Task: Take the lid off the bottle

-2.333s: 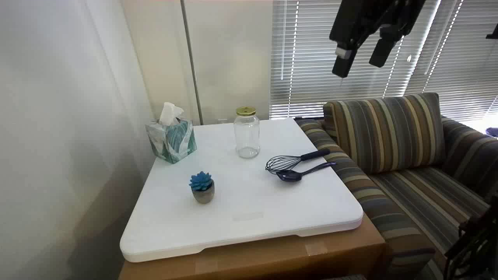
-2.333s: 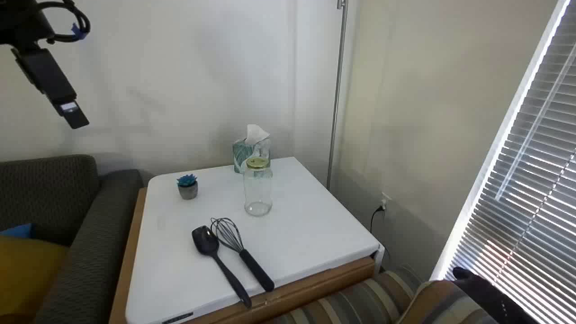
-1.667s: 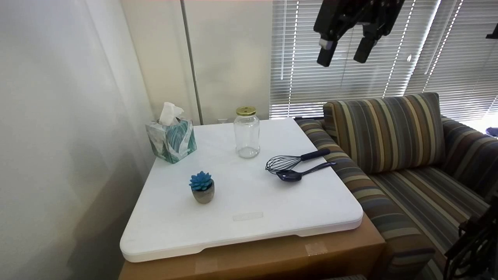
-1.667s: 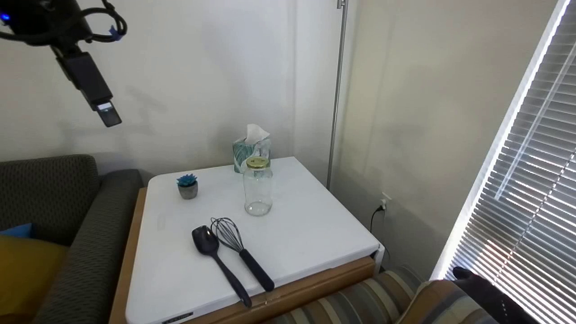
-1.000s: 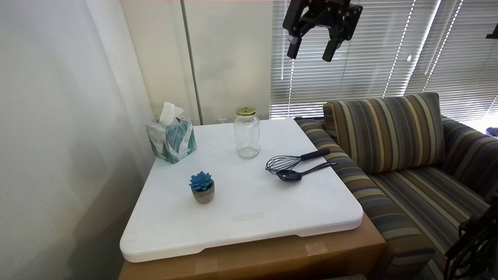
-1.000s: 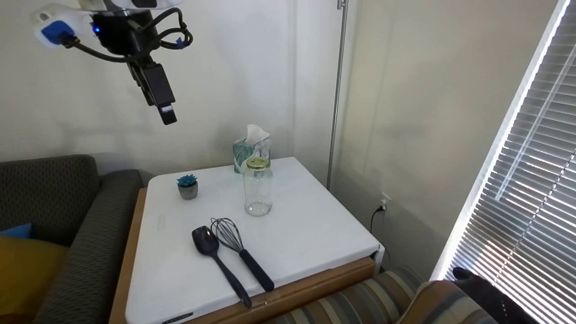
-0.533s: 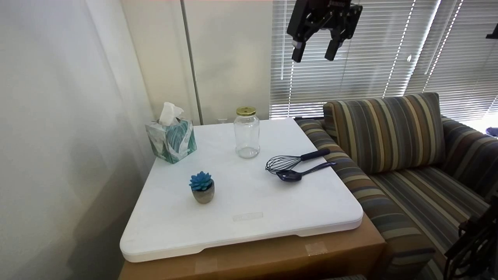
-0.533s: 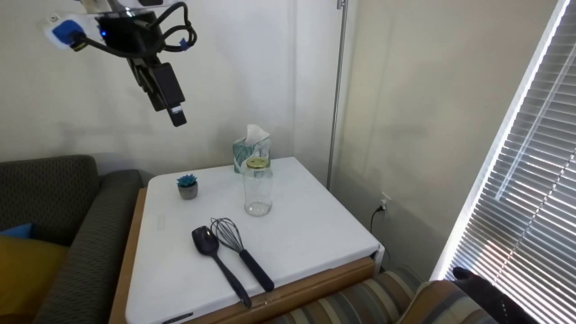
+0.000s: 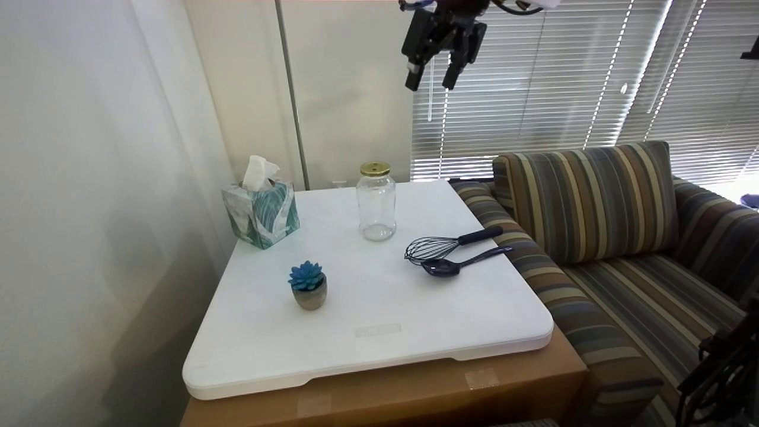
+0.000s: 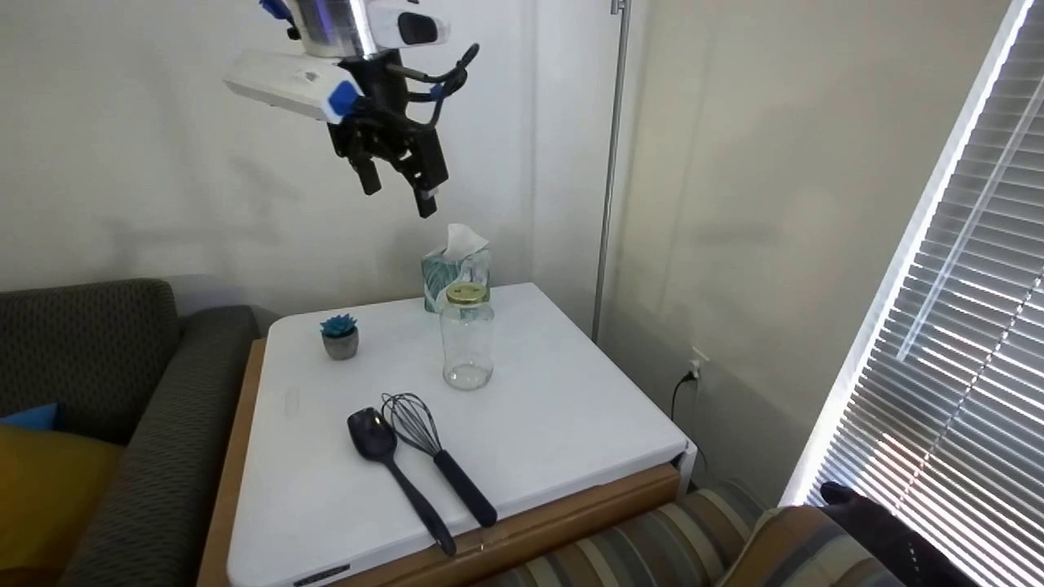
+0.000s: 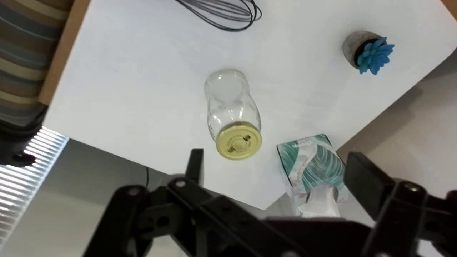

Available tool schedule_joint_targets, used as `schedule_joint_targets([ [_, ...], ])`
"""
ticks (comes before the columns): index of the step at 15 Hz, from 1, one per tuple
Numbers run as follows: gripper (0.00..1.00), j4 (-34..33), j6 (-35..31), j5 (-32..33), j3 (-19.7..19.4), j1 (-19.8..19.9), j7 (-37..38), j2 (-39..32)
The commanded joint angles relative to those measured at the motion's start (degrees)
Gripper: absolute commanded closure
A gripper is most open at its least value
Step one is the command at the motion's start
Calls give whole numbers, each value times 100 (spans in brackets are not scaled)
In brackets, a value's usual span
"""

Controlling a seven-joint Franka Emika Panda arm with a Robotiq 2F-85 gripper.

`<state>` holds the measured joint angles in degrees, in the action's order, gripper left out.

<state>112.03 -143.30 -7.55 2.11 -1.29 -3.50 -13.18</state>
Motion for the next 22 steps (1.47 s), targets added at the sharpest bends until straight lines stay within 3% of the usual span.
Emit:
schedule_joint_targets([
  [1,0,-1459,681,-345,243,281,-1159,-1050],
  [5,0,-2826,1650,284,132,178,-1296,-1969],
  [8,0,-3514,1947,543,110,144,-1232,-2439],
  [9,0,-2922,1652,467,151,155,-1124,-2064],
  [13,0,-3050,1662,484,154,143,-1103,-2173],
  [19,0,-3957,2390,1432,-56,-159,-1169,-2824],
  [22,0,-4532,2680,1438,125,-78,-1568,-3253],
])
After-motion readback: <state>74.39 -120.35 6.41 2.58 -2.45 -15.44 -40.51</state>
